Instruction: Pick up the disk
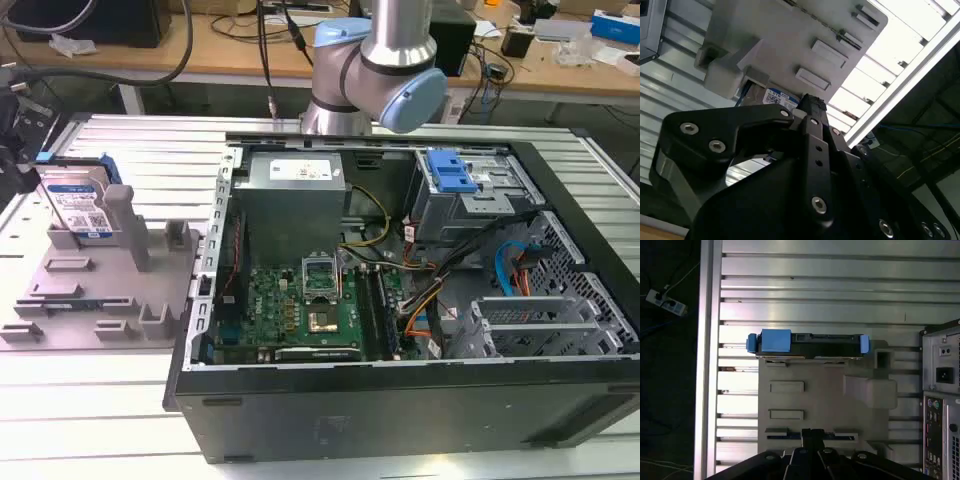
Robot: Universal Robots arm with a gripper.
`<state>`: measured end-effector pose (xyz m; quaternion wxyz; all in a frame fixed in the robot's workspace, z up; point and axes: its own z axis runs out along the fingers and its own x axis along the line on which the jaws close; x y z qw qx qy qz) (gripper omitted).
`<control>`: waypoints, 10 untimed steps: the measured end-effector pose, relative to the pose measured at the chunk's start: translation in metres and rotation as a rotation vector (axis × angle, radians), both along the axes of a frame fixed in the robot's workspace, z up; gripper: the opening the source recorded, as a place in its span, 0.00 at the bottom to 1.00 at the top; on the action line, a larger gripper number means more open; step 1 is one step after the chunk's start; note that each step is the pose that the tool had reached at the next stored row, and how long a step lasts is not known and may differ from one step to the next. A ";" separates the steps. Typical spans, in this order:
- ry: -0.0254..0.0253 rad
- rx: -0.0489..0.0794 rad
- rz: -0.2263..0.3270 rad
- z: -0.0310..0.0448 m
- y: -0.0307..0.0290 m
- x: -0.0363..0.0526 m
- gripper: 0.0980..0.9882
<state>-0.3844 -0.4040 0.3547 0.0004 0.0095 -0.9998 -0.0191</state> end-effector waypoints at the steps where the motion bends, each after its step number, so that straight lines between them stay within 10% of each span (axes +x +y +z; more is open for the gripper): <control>1: 0.0000 0.000 0.000 0.0000 0.0000 0.0000 0.01; 10: -0.0002 -0.001 0.023 -0.0001 -0.0001 0.0001 0.01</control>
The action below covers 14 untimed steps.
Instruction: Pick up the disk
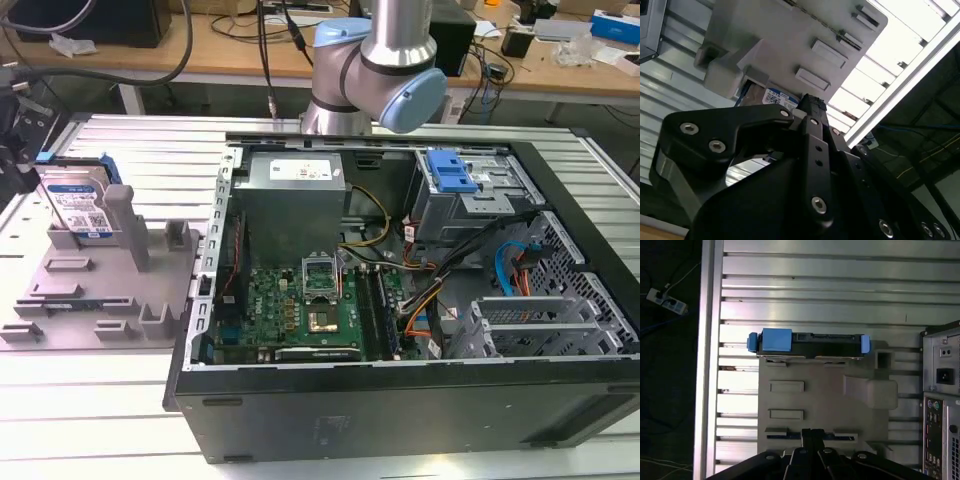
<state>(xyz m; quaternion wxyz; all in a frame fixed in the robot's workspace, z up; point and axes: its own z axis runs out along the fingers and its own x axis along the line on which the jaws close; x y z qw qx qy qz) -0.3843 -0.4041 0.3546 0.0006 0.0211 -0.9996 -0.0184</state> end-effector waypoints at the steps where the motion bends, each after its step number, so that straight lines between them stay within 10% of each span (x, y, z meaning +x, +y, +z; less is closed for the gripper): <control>1: 0.0002 -0.002 0.035 0.0001 0.0000 0.0000 0.01; 14: -0.0002 -0.003 0.410 -0.0017 0.0001 -0.0001 0.02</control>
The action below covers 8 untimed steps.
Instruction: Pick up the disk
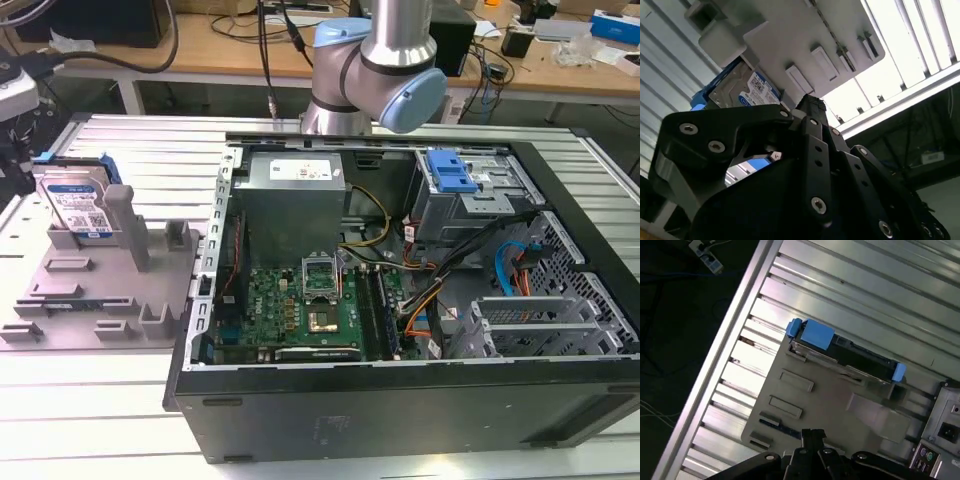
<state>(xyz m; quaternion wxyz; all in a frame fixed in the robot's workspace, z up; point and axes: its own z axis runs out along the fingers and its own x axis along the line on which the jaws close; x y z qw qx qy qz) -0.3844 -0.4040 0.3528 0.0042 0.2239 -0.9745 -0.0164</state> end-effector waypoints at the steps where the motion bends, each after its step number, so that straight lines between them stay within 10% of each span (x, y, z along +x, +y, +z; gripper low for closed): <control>1: -0.0001 0.000 0.028 -0.0002 0.0000 0.0000 0.08; 8: 0.0000 0.000 0.172 -0.0014 0.0000 0.0000 0.43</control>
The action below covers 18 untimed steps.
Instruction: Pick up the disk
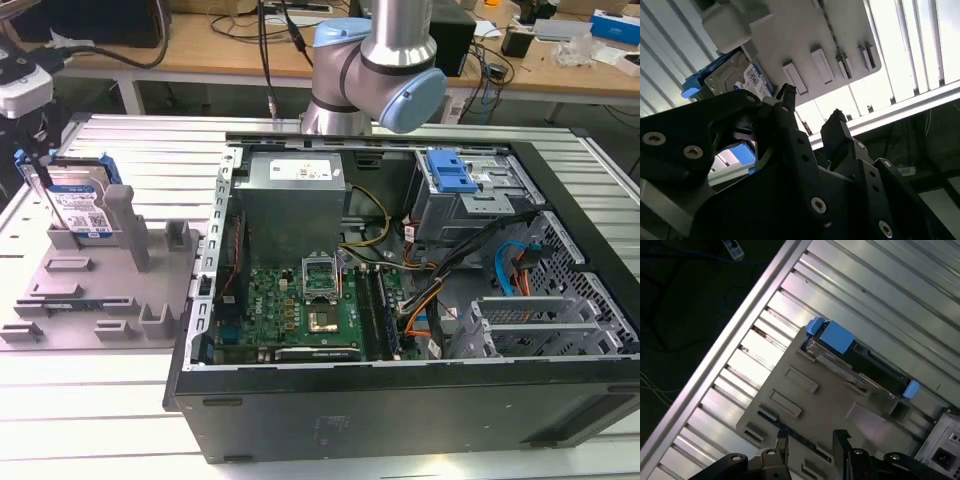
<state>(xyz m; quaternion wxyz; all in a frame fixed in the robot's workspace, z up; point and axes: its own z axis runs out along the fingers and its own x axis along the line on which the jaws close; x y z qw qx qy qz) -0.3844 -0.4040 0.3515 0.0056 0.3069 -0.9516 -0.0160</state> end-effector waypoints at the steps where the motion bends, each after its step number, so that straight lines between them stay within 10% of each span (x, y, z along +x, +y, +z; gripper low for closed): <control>1: 0.0000 0.000 0.029 -0.0002 0.0000 0.0000 0.43; 18: -0.0019 0.000 0.477 -0.0019 0.0000 0.0000 0.52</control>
